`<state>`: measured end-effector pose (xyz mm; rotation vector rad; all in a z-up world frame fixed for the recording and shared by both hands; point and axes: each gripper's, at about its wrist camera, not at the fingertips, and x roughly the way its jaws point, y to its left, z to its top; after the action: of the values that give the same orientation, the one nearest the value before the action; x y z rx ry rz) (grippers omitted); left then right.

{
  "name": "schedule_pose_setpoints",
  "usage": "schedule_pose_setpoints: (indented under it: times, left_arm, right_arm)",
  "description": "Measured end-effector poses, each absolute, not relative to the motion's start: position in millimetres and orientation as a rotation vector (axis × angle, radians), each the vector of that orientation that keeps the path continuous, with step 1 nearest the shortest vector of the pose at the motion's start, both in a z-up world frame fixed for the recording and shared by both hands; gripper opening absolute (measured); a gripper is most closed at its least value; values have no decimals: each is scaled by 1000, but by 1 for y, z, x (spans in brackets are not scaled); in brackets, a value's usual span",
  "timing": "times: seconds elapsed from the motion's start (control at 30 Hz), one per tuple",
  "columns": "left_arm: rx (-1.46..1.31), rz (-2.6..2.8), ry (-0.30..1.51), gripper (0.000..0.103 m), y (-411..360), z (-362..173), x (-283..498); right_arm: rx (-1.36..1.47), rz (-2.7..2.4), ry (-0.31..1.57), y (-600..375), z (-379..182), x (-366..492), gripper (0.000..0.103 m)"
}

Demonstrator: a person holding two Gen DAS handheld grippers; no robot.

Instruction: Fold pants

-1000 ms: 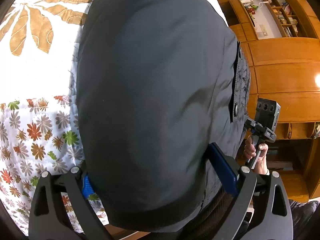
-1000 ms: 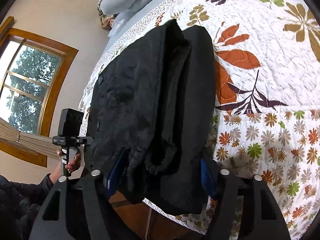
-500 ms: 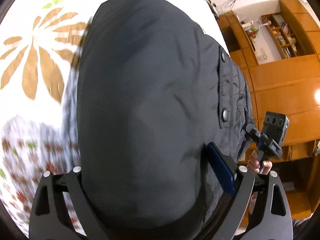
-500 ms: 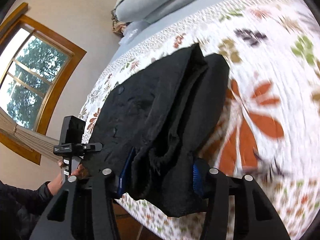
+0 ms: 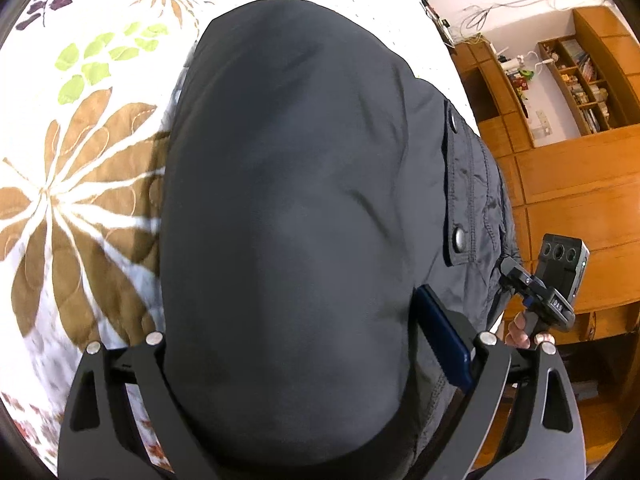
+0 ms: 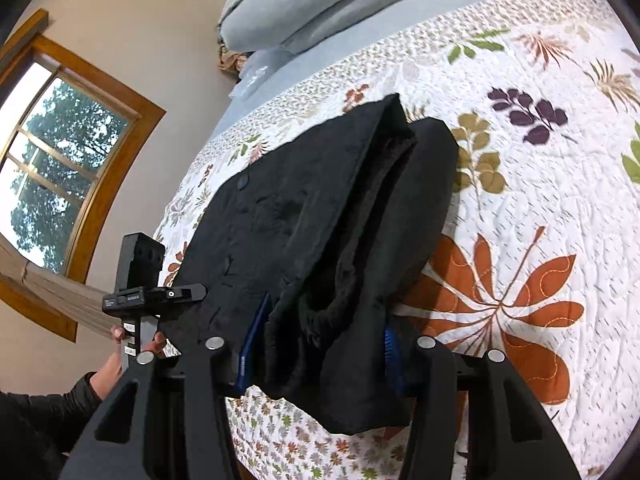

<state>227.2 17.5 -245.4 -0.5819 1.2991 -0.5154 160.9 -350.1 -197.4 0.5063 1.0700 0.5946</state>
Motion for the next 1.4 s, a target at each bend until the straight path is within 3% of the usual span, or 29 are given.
schedule_pose_setpoints:
  times: [0.37,0.8,1.07,1.4]
  left_arm:
    - [-512,-469,1240,93,13,-234,211]
    - [-386,-327,1132,92,47,-193,191]
    - [-332,-331,1050,92,37,-164,186]
    - [-143,-293,1063,92,-3,-181,193]
  right_arm:
    - [556,561,1073,-370,-212,146,67]
    - [557,462,997,-413,-185,111,67]
    - [466,583,940,-368,-158,109,65]
    - [365,549,1023,-346,-181,110,63]
